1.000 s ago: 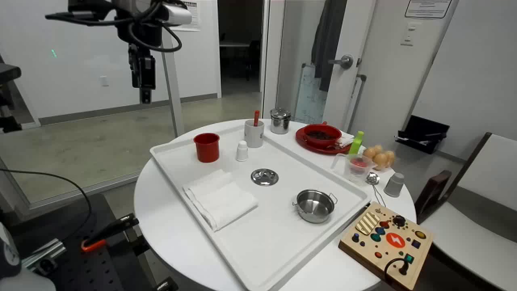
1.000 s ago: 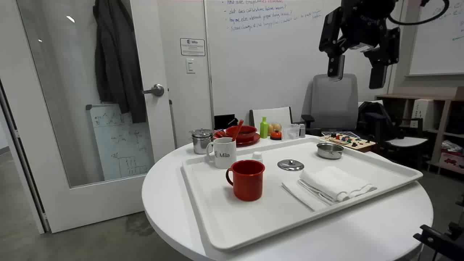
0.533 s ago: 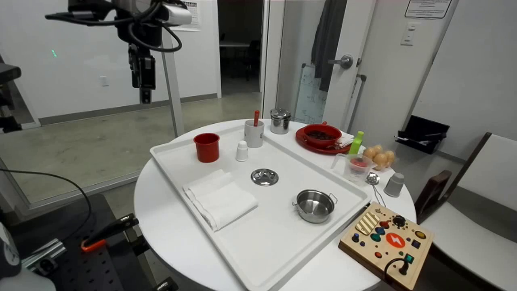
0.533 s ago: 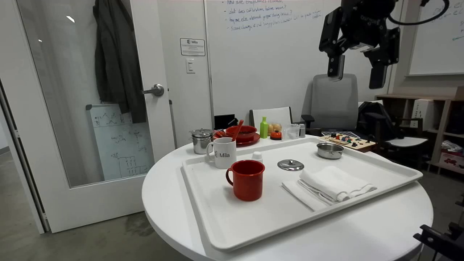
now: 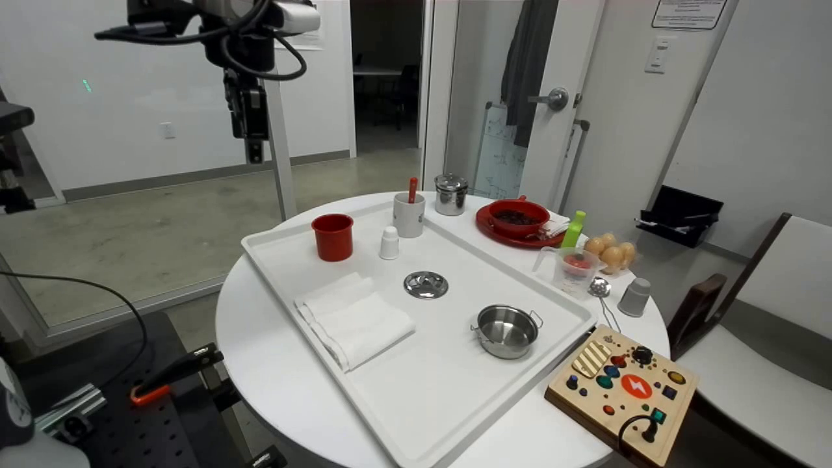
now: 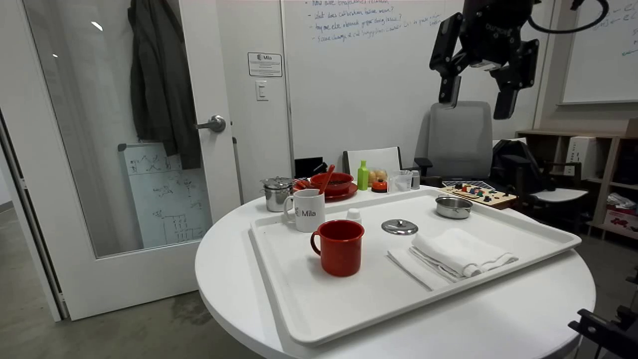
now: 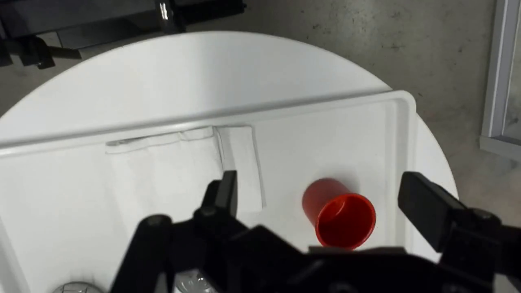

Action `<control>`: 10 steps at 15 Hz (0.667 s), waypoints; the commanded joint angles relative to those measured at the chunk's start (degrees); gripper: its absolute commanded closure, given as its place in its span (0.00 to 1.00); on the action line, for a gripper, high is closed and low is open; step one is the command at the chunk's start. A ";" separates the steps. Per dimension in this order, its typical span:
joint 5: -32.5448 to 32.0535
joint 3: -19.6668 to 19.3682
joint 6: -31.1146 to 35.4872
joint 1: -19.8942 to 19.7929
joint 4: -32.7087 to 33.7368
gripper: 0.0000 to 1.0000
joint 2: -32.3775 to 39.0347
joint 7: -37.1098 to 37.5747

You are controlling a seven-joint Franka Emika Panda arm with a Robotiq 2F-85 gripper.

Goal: Put the lid on the silver pot

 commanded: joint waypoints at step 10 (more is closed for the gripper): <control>-8.47 -2.27 8.88 -6.14 16.25 0.00 22.30 1.26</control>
